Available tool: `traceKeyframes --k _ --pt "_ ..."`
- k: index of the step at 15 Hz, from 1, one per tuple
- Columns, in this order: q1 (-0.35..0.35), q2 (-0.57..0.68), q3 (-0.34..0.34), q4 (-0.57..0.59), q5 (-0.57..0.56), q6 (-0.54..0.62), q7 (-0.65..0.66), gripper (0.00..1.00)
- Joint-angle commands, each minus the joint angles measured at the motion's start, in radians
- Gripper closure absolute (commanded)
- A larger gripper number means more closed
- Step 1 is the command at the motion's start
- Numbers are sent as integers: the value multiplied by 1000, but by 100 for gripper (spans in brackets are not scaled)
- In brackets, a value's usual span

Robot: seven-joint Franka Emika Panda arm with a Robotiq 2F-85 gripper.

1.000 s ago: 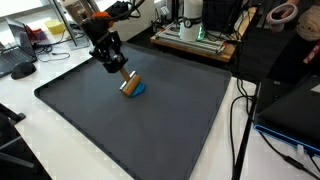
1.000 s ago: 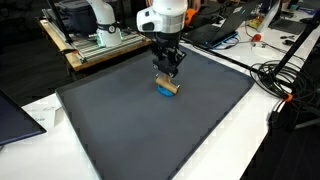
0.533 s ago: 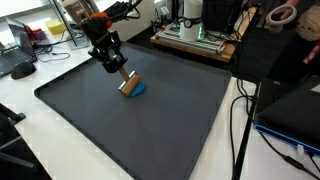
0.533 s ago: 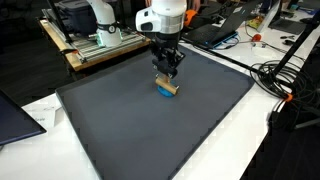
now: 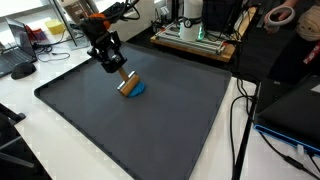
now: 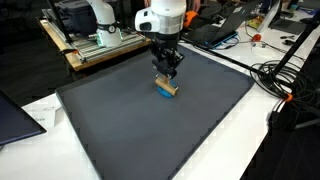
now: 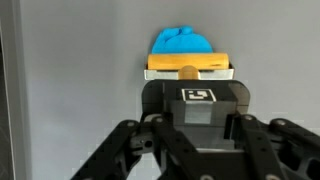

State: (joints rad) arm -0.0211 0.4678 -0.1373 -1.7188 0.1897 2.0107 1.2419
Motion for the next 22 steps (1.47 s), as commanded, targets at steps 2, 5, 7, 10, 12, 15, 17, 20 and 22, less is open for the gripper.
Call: traceKeyframes --k 2,5,7,10,12,15,17,20,22 --pt "5 100 -42 -1 -87 95 60 77" --pt "4 102 -45 -3 -89 97 72 77" --pt "4 104 -46 -3 -89 98 79 77" --pt "6 108 -48 -1 -94 99 95 77" --pt "9 112 -52 0 -105 98 110 77" --pt "14 115 -54 2 -123 96 123 77" --pt "15 116 -54 2 -134 96 128 77" --pt "15 114 -57 -2 -145 100 134 77" --pt "15 113 -58 -3 -149 101 139 77"
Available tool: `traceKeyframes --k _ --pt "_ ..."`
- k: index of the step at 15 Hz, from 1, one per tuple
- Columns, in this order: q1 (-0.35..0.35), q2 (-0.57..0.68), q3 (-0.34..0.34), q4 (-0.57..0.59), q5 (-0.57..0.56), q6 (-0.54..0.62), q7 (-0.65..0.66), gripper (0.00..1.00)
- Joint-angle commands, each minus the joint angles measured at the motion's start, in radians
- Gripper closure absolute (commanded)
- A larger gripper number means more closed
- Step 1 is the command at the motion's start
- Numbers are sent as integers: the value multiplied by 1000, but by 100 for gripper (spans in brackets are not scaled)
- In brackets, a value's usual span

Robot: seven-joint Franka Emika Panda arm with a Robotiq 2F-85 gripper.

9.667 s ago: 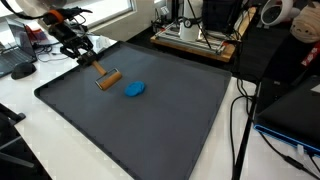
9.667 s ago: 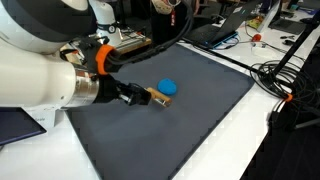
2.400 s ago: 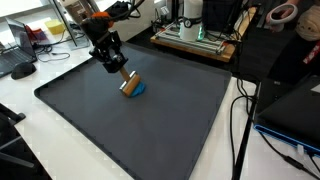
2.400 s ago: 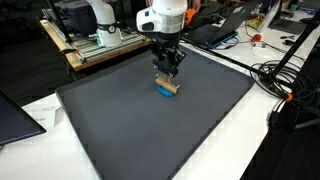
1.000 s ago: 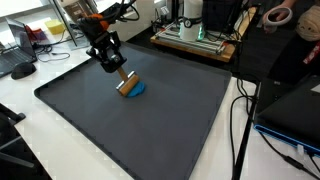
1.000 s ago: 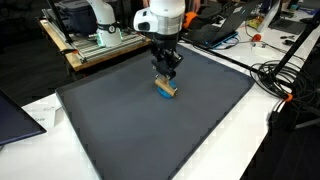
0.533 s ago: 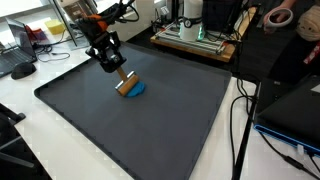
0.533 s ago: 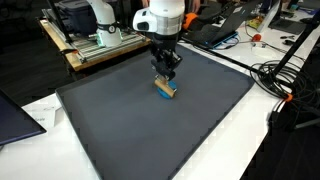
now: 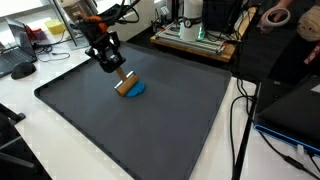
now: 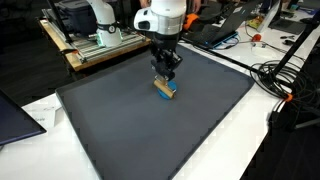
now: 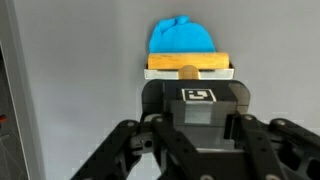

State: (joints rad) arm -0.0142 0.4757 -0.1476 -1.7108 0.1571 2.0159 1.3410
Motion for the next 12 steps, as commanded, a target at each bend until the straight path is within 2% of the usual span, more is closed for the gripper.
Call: traceKeyframes --k 1,12 --pt "8 105 -48 -13 -119 98 40 77" --pt "12 98 -58 -30 -150 144 47 77"
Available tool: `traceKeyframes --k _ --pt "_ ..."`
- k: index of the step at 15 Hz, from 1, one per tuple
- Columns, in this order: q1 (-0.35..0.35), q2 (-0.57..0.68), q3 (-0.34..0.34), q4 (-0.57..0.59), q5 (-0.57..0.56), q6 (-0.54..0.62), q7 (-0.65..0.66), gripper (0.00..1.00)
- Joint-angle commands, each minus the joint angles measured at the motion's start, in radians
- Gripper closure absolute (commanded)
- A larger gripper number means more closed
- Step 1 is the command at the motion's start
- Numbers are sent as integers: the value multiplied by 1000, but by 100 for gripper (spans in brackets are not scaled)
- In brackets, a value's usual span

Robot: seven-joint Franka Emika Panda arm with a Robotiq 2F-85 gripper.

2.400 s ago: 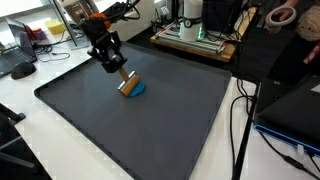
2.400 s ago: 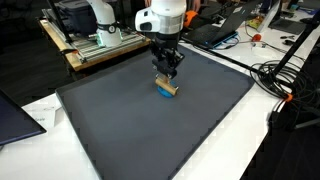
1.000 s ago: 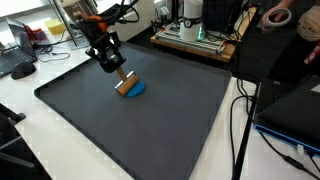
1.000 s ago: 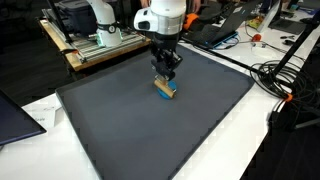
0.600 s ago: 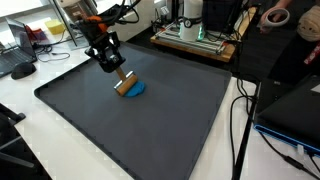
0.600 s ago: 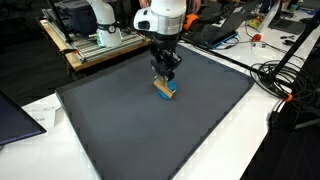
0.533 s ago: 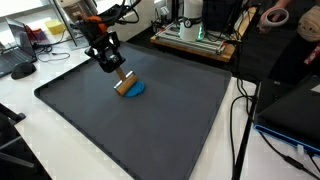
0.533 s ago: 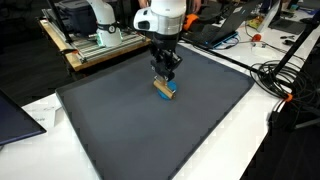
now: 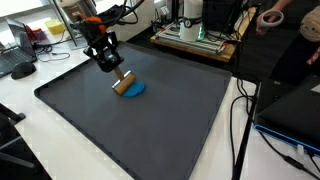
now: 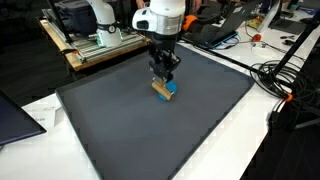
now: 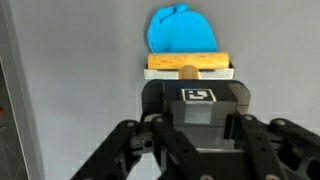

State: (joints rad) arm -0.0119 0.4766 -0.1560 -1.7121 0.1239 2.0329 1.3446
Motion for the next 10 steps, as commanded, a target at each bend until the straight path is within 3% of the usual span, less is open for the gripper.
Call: traceKeyframes --k 1,10 --pt "11 96 -51 -31 -122 134 46 77" --pt "6 85 -84 -107 -238 284 138 77"
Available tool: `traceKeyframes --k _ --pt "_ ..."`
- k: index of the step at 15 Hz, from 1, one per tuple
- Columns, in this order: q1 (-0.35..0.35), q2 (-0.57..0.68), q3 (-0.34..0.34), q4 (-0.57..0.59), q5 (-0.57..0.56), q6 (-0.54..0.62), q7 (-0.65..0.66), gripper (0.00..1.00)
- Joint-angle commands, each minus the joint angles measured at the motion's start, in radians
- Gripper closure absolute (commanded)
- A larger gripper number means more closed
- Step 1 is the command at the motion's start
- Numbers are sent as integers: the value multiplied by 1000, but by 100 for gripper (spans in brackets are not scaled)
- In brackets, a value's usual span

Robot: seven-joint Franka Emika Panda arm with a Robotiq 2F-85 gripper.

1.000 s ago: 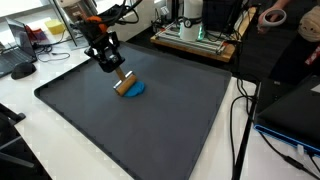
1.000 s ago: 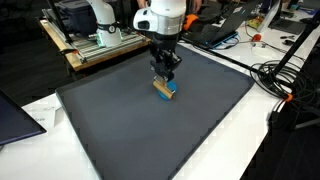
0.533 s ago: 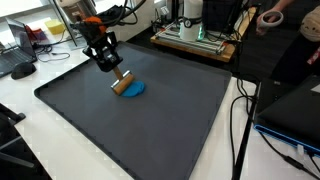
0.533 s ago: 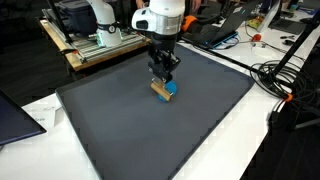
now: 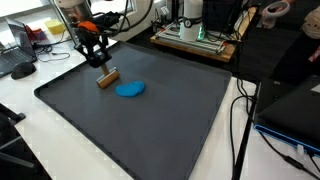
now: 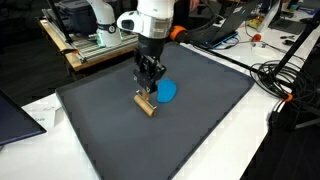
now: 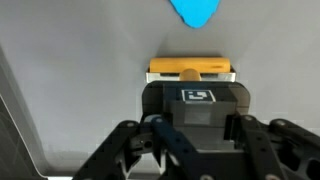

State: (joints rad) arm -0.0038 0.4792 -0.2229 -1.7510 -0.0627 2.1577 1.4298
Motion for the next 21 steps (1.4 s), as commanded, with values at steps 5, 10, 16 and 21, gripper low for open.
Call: traceKeyframes --k 5,10,16,21 --pt "52 -20 -49 -160 -198 172 156 77" --pt "142 -129 -73 -255 -392 103 374 77" --pt "157 -328 -23 -384 -577 23 429 77" --pt "100 -499 87 -461 -648 57 237 77"
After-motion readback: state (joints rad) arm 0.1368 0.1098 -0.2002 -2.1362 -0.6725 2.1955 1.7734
